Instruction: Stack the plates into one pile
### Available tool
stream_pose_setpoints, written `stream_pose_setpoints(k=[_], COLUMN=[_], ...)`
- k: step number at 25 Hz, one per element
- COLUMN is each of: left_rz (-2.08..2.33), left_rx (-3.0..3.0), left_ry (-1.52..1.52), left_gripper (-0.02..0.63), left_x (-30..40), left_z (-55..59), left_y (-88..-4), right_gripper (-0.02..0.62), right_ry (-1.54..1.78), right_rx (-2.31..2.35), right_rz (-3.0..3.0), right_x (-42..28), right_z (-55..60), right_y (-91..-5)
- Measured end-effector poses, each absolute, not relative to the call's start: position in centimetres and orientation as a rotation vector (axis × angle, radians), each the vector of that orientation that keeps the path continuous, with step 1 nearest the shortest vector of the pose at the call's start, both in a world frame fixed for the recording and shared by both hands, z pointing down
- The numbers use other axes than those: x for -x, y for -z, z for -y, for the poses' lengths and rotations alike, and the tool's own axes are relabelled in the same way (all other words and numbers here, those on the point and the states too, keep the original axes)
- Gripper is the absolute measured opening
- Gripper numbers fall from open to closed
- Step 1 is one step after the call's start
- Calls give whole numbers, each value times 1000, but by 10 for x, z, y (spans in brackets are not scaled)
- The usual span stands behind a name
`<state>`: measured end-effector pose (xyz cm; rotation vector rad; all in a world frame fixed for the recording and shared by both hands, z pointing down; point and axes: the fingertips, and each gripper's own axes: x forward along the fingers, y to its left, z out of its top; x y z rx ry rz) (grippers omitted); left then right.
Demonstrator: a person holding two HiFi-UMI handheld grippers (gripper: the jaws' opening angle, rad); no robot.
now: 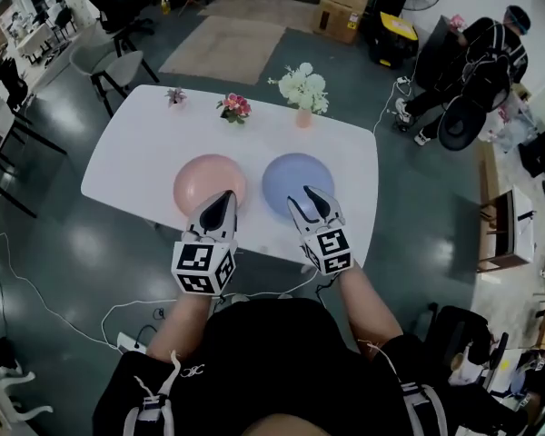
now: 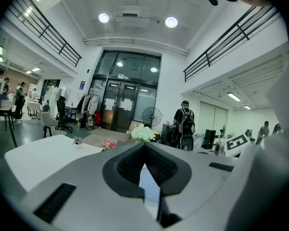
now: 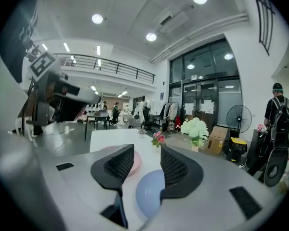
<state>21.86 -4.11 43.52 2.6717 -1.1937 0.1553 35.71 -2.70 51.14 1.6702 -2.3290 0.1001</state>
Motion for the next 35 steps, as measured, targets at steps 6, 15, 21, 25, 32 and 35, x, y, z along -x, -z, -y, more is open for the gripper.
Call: stream_pose_setpoints(k=[6,15,21,25,32,35], left_rz=[1234,1317,1397,1451,1496,1504], left_rx=[-2635,-2584,-2540,-2506,-2484,-2481], left_ry=[-166,-184,-192,-186,-182,-174], left_gripper=[12,12,12,12,12,12], left_x=[-202,-178,-153,-137,-123,-120], left_z=[39,28,19,15,10,10], left_y=[-444,-453,-455,-457,-456,-455], right_gripper=[193,196,148,89,40,34], right_ry=[-160,-78,-16,69,139,154], right_rx=[-1344,-998,-925,-859,-797,-825], right_rz=[2214,1886,1647,1534,1527,1531], right_x=[-339,-356,-381,-390,-380,-375], right_z=[21,18,21,24,22,28], right_y=[-596,-714,-756,-768,-766,-757])
